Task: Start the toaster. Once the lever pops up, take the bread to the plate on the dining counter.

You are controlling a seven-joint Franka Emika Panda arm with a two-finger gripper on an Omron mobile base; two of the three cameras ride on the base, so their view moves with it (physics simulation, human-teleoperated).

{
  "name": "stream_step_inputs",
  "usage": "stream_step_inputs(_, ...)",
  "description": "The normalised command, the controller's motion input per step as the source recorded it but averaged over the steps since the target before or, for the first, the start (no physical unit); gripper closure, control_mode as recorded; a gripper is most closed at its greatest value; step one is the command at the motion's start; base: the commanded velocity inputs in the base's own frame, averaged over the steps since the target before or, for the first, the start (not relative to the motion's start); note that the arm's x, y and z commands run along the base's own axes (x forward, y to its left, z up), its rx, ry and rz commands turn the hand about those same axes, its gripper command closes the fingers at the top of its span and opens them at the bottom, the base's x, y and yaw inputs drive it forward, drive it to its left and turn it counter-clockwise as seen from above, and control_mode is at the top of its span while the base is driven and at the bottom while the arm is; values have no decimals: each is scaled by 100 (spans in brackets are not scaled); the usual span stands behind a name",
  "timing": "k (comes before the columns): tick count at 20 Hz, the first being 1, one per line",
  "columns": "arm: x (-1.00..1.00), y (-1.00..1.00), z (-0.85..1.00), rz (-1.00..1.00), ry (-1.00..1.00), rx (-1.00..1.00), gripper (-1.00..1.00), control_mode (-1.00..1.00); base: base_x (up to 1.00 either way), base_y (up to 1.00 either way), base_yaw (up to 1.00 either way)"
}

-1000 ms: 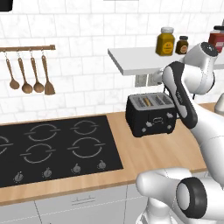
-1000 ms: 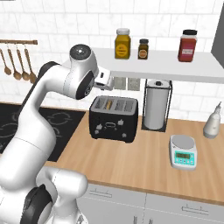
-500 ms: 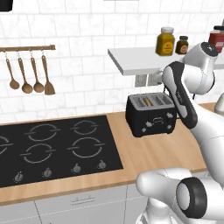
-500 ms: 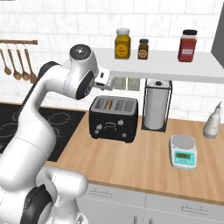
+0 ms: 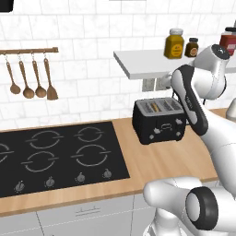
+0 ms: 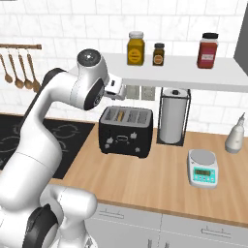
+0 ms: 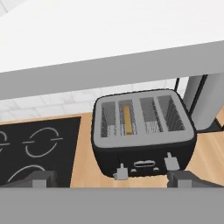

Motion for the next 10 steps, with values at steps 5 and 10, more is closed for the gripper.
stream_step_inputs(5, 0, 0, 0, 0, 0, 0, -100, -100, 0, 0, 0)
stream_step_inputs(10, 0, 0, 0, 0, 0, 0, -100, -100, 0, 0, 0)
